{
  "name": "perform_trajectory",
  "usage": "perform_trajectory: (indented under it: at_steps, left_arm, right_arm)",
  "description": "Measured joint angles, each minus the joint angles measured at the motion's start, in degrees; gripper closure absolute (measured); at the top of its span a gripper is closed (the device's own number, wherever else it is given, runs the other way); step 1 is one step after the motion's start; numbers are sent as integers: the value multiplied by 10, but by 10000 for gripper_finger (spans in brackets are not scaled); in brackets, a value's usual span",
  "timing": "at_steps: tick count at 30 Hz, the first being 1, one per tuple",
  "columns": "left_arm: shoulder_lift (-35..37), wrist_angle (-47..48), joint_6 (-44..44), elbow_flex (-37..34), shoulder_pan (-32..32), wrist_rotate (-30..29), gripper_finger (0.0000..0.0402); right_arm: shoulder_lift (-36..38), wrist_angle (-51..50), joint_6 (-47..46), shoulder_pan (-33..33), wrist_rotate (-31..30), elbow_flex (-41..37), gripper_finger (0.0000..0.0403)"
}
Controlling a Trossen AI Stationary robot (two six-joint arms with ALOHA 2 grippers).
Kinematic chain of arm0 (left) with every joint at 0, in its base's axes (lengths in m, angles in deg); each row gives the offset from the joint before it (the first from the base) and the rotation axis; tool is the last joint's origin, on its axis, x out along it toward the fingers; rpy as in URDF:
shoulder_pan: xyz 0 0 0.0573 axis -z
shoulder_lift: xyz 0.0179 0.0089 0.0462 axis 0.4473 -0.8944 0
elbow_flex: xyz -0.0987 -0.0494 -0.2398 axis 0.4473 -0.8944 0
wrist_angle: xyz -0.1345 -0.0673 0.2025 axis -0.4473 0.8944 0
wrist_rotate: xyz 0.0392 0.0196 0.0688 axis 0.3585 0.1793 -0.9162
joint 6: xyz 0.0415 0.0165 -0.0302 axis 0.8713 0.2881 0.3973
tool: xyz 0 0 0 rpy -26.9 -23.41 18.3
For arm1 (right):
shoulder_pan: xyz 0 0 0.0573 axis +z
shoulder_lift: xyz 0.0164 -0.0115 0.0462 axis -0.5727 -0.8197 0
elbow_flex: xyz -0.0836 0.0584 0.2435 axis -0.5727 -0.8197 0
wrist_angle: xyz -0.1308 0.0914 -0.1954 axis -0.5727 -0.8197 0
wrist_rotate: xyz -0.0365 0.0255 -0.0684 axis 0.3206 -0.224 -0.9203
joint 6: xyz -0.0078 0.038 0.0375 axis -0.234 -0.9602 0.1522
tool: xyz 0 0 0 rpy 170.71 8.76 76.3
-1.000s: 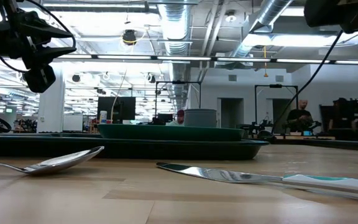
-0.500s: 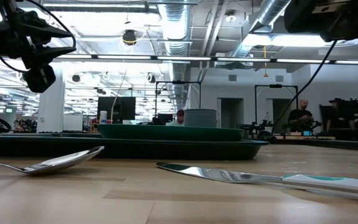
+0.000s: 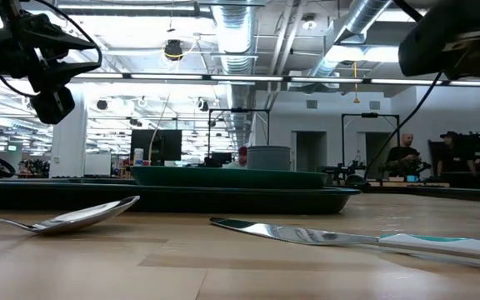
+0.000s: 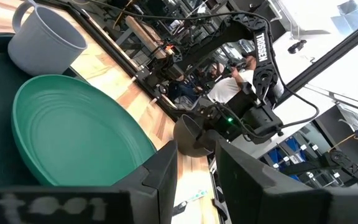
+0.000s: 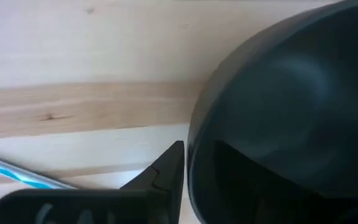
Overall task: Set up tray
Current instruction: Put the black bowl on the black tray on top of the green plate
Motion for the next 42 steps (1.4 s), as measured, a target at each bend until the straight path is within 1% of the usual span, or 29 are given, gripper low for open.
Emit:
perform_trajectory:
  at_steps: [3,8,12,16,20,23,28,34,37,42]
  left_arm:
    - [0,0,0,0,0,0,303]
    - [0,0,7,0,0,0,303]
    - [0,0,10,0,0,0,303]
    - [0,0,10,0,0,0,303]
    - [0,0,10,0,0,-1,303]
    - [0,0,10,0,0,-1,303]
    - [0,0,10,0,0,-1,303]
    - [0,0,10,0,0,-1,303]
    - [0,0,10,0,0,-1,303]
    - [0,0,10,0,0,-1,303]
  right_arm:
    - [0,3,0,0,2,-4,341]
    - [0,4,0,0,2,-6,393]
    - [0,4,-1,0,1,-6,391]
    - [0,2,-2,-1,-4,-5,398]
    - [1,-3,-4,-7,-23,9,399]
    - [1,-18,13,-19,-42,31,399]
    - [1,-59,100,-58,-63,82,400]
    - [1,-133,231,-117,-101,172,401]
    - [2,-143,295,-147,-116,210,402]
    - [2,-126,409,-193,-118,251,402]
